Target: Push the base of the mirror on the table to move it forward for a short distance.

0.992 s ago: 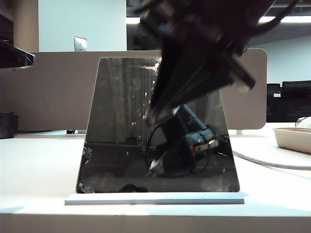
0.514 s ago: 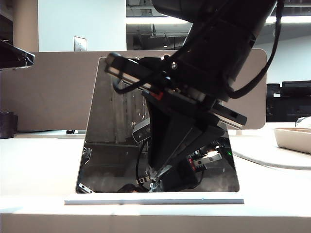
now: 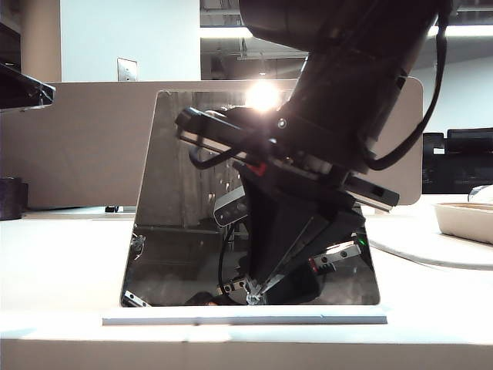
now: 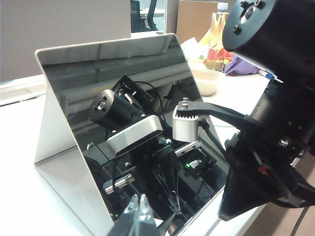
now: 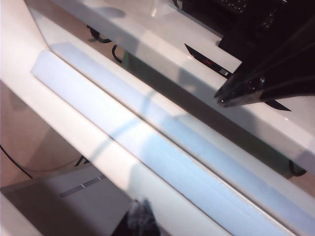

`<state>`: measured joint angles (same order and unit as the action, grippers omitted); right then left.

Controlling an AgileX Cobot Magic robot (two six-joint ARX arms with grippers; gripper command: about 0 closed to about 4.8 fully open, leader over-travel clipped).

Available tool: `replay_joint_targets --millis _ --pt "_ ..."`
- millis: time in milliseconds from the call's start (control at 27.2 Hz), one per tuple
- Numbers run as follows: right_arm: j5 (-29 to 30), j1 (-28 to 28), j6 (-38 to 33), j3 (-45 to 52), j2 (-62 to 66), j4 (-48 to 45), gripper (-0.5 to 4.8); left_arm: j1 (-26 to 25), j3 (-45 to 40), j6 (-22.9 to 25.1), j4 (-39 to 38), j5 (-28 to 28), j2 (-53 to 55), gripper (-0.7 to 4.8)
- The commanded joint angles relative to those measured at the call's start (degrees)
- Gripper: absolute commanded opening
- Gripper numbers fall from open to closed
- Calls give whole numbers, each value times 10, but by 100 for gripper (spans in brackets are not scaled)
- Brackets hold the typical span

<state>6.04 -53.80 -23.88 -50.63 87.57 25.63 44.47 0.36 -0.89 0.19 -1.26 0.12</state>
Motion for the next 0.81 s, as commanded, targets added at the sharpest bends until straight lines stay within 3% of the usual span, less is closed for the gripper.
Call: replay_joint_targets --millis 37,808 --pt "3 0 4 5 -2 -1 -6 0 0 2 7 0 0 -1" --pt "3 9 3 19 27 -19 -6 0 0 2 7 0 0 -1"
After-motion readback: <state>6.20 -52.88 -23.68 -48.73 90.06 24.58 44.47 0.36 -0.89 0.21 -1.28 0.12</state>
